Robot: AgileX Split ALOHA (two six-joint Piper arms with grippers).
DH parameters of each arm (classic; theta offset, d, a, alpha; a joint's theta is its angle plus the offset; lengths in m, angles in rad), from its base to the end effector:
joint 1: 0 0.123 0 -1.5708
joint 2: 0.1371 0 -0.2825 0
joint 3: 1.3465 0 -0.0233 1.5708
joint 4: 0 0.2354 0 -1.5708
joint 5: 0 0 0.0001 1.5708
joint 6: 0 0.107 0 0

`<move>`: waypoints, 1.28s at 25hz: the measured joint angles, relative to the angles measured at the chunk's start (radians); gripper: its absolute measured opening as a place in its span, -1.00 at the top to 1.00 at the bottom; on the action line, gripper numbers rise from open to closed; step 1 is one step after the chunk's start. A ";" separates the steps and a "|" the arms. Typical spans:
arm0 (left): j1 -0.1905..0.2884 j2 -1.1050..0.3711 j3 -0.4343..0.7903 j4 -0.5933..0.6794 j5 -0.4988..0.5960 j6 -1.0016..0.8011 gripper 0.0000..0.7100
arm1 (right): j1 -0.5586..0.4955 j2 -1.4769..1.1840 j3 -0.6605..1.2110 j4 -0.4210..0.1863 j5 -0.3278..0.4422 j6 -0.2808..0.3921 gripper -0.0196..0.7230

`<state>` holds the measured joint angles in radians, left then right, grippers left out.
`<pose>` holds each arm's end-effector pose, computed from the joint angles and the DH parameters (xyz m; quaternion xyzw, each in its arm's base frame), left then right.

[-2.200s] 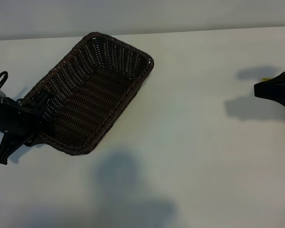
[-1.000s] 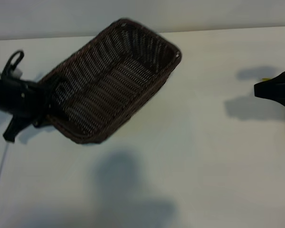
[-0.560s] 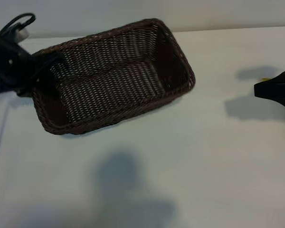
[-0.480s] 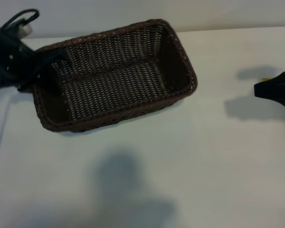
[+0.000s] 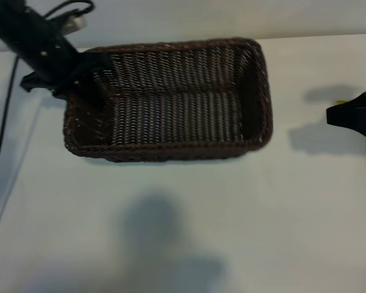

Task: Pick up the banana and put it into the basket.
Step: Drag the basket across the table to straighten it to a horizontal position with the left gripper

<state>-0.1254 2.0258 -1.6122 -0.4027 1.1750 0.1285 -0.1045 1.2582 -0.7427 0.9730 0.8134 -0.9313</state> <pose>0.3900 -0.0882 0.2047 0.0539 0.9803 -0.1870 0.0343 0.2286 0.0407 0.2542 -0.1111 0.9035 0.2652 0.3178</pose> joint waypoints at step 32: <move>-0.169 0.198 -0.039 0.004 -0.131 -0.122 0.55 | 0.000 0.000 0.000 0.000 0.000 0.000 -0.43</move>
<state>-0.2943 2.2236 -1.6508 -0.3990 1.0438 0.0061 -0.1045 1.2582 -0.7427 0.9730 0.8134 -0.9313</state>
